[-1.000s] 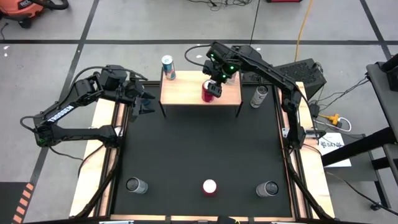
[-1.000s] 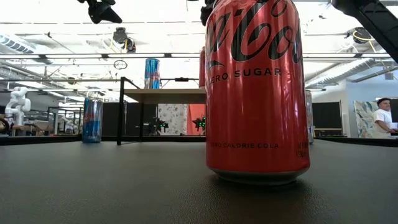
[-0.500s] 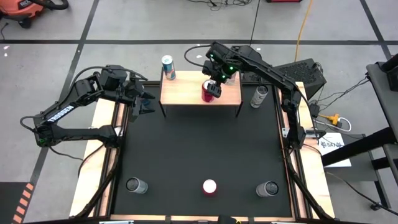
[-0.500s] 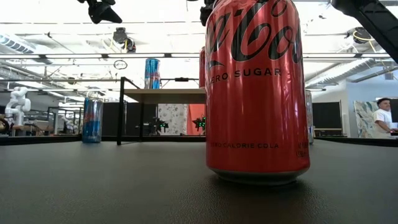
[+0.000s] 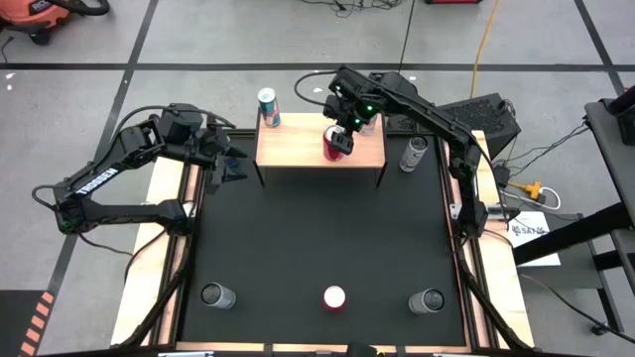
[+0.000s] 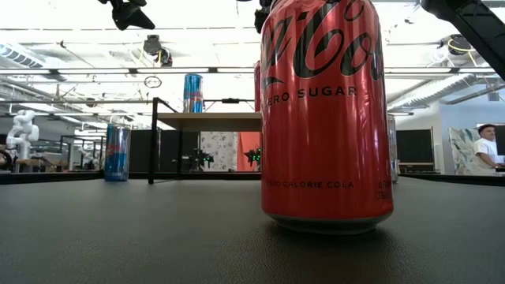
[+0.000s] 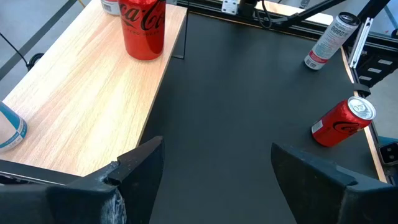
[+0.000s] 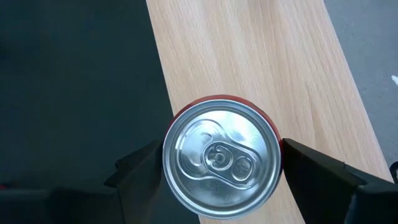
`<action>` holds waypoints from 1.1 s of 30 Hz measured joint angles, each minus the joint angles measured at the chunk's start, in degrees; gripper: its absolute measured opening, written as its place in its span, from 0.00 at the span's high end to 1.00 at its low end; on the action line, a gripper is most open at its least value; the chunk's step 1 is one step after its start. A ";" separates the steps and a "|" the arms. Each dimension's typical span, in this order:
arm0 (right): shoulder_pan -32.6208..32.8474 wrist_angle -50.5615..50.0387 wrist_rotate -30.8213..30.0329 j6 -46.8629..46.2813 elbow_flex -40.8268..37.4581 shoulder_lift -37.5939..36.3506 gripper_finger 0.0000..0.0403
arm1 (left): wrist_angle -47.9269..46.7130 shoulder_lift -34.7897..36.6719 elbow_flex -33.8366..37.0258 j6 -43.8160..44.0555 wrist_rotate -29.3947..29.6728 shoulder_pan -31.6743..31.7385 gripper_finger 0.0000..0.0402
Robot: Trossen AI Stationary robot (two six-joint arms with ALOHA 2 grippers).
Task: Place canned beverage on shelf
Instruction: Put the top red black soda can on the shelf
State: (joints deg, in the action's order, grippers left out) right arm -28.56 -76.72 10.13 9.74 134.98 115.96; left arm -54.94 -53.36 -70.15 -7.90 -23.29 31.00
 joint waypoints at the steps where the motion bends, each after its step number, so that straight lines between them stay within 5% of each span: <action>1: 0.00 0.01 0.02 0.00 0.00 0.00 0.28 | -0.02 0.00 -0.02 0.00 0.00 0.00 0.25; 33: 0.00 -0.21 0.37 -0.04 -0.02 -0.11 0.28 | -0.01 0.01 -0.01 0.01 0.02 -0.01 0.25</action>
State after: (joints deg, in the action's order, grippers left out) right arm -28.56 -76.93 10.50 9.69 134.96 115.85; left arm -54.95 -53.35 -70.16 -7.89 -23.27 30.99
